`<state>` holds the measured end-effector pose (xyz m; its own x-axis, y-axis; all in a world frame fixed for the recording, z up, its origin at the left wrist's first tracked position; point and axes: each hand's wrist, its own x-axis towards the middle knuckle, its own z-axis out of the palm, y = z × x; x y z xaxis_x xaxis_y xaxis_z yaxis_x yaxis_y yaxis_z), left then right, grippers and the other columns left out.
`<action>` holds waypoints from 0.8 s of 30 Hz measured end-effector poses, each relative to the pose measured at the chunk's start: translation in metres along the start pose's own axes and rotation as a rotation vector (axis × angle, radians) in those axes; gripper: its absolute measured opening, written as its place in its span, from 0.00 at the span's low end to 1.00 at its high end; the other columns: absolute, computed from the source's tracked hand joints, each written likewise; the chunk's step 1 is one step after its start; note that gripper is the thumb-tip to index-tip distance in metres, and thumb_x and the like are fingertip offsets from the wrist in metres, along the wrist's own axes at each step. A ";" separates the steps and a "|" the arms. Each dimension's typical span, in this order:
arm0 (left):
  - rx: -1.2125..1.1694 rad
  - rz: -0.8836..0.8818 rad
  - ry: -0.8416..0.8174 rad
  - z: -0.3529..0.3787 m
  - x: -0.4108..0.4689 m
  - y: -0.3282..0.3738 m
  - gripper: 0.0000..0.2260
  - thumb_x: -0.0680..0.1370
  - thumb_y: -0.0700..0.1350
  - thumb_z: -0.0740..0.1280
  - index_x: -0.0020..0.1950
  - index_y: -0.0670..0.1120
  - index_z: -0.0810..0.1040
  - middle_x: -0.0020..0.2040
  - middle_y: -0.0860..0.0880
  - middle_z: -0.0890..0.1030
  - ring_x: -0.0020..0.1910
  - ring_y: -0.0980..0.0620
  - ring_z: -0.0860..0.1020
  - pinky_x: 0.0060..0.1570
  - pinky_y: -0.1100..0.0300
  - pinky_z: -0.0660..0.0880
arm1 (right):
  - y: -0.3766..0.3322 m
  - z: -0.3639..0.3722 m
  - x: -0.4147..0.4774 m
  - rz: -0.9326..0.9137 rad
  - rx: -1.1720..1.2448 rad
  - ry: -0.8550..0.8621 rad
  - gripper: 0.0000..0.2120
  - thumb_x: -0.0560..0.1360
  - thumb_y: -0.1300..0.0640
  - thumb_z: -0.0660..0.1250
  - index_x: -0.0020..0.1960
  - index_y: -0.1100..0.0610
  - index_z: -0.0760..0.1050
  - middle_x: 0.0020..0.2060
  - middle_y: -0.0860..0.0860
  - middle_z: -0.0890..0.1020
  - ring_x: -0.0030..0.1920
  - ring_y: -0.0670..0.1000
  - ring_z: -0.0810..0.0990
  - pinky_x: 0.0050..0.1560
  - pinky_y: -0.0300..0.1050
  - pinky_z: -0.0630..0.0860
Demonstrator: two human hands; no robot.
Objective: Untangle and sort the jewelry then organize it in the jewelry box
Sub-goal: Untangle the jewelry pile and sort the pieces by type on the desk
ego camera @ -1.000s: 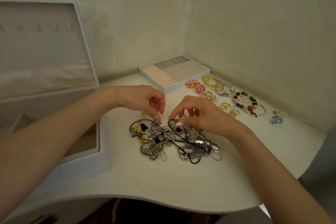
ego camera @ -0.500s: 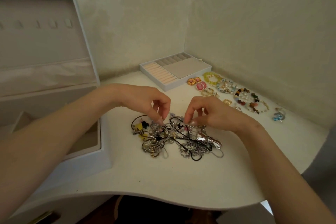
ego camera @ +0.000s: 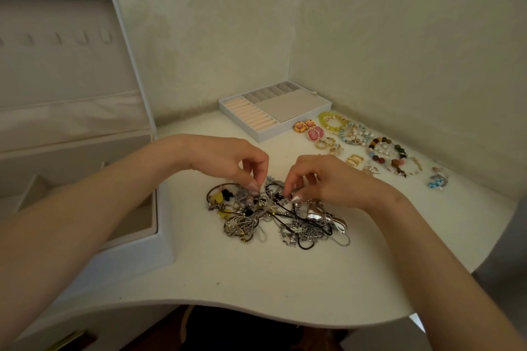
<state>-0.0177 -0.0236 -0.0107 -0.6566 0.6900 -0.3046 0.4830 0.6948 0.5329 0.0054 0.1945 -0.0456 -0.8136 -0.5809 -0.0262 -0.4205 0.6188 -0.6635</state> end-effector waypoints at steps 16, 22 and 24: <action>0.233 -0.246 0.067 -0.018 -0.009 -0.012 0.07 0.73 0.45 0.72 0.41 0.52 0.74 0.39 0.54 0.77 0.38 0.57 0.73 0.36 0.68 0.68 | -0.001 -0.007 -0.006 0.038 -0.030 0.021 0.09 0.70 0.60 0.73 0.40 0.47 0.79 0.39 0.43 0.78 0.38 0.46 0.72 0.39 0.35 0.68; 0.238 -0.347 -0.152 -0.016 -0.010 -0.016 0.10 0.71 0.43 0.74 0.42 0.52 0.73 0.42 0.53 0.77 0.38 0.59 0.72 0.37 0.67 0.66 | 0.001 -0.005 -0.004 0.041 -0.048 -0.008 0.10 0.69 0.59 0.75 0.44 0.45 0.80 0.40 0.45 0.75 0.40 0.46 0.72 0.42 0.38 0.70; 0.226 -0.316 -0.149 -0.015 -0.008 -0.016 0.10 0.71 0.41 0.73 0.42 0.52 0.74 0.42 0.53 0.77 0.37 0.59 0.72 0.37 0.67 0.66 | 0.001 -0.003 -0.003 0.035 -0.023 -0.012 0.11 0.68 0.58 0.76 0.44 0.43 0.80 0.38 0.44 0.74 0.39 0.45 0.71 0.42 0.38 0.70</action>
<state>-0.0288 -0.0435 -0.0043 -0.7100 0.4455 -0.5454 0.3964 0.8930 0.2133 0.0065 0.1987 -0.0434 -0.8230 -0.5650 -0.0584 -0.4011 0.6509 -0.6446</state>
